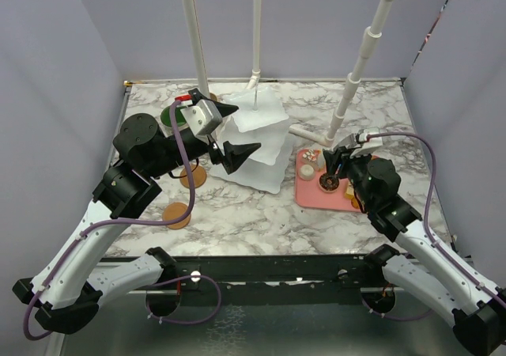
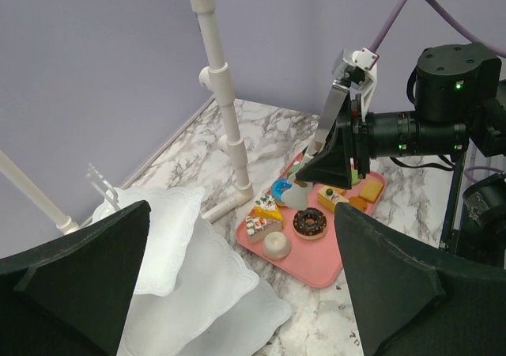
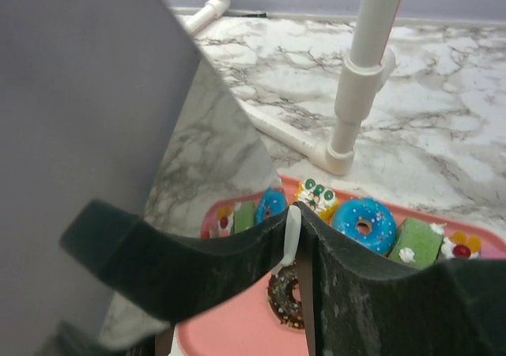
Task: Serve the afternoon tea
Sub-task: Pick up the desert from the tray.
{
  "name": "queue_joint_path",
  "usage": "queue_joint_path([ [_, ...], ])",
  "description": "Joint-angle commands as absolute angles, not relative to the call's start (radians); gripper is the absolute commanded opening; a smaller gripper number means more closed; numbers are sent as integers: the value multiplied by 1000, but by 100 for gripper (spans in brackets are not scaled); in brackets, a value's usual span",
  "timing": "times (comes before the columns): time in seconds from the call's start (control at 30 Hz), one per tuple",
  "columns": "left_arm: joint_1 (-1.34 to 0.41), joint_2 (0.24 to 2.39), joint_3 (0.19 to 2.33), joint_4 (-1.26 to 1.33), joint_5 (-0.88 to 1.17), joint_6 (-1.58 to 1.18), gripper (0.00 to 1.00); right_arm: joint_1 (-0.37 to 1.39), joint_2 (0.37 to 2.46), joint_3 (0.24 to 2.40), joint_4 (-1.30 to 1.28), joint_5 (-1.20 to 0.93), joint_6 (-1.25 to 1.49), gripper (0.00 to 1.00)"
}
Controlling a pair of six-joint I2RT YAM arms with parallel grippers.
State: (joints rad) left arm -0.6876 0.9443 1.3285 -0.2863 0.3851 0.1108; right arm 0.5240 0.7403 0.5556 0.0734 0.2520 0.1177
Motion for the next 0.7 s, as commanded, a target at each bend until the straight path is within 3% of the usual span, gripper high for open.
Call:
queue_joint_path([
  [0.0, -690, 933, 1334, -302, 382, 118, 99, 525, 730, 546, 3, 361, 196, 54],
  [0.33, -690, 928, 1324, -302, 390, 120, 99, 541, 748, 491, -10, 446, 267, 57],
  [0.67, -690, 922, 1318, -302, 395, 127, 99, 643, 772, 390, 175, 626, 231, 57],
])
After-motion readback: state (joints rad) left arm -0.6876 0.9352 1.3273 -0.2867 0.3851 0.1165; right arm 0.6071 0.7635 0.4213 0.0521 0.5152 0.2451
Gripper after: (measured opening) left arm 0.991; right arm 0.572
